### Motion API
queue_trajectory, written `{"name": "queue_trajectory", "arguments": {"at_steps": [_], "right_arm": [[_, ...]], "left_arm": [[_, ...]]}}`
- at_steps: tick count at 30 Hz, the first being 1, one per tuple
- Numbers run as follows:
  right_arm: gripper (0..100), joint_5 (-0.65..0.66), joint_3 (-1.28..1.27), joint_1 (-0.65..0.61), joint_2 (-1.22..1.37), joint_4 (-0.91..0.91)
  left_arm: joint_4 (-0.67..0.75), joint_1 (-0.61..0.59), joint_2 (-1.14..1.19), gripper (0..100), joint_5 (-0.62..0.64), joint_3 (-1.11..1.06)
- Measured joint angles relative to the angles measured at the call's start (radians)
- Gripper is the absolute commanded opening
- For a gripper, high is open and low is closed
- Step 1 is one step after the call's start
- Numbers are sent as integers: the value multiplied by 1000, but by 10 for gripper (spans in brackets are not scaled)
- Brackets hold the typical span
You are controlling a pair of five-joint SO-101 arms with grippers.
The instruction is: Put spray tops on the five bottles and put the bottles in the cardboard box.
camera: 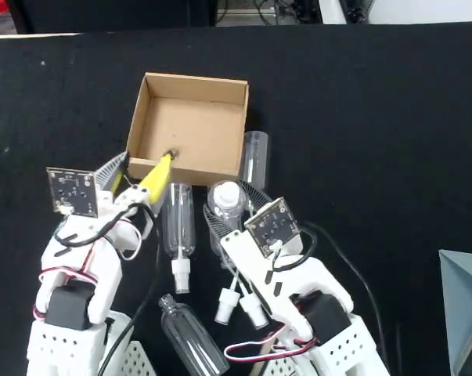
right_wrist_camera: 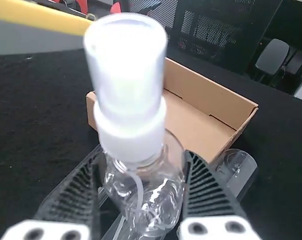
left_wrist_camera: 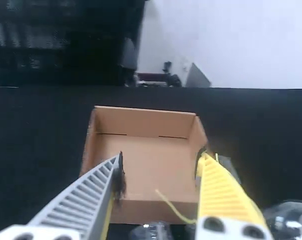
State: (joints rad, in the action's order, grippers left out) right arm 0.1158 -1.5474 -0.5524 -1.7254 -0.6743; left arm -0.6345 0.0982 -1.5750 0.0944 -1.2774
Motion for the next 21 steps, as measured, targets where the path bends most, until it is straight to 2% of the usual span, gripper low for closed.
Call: {"name": "queue_trajectory", "arguments": {"at_steps": [6, 11, 21], "right_arm": [[70, 0, 0, 0, 0, 0], [70, 0, 0, 0, 0, 0], [70, 0, 0, 0, 0, 0]], "left_arm": [[0, -115, 0, 228, -8, 0], [0, -198, 0, 162, -9, -49], [0, -216, 0, 155, -9, -118]]}}
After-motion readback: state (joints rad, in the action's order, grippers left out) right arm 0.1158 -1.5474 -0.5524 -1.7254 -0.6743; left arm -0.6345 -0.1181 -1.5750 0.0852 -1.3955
